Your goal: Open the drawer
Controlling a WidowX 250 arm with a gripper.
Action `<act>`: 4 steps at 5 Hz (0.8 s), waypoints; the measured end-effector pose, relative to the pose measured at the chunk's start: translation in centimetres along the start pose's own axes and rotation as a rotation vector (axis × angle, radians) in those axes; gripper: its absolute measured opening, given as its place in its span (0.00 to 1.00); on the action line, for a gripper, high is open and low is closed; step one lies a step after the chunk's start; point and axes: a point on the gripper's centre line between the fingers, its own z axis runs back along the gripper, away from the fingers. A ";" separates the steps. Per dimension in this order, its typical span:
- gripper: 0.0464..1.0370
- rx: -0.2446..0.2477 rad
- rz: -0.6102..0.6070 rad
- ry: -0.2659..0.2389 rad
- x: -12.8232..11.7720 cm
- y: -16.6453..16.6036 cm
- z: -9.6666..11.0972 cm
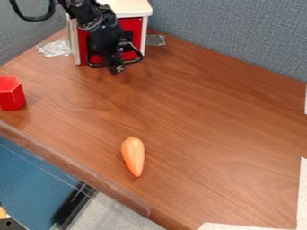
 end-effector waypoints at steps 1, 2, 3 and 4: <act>0.13 -0.013 -0.010 0.006 -0.4 -0.5 -0.1; 0.11 -0.044 -0.011 0.002 -0.4 -2.2 0.1; 0.10 -0.068 -0.020 -0.004 -0.4 -4.2 0.7; 0.09 -0.088 -0.033 -0.012 -0.4 -6.1 1.3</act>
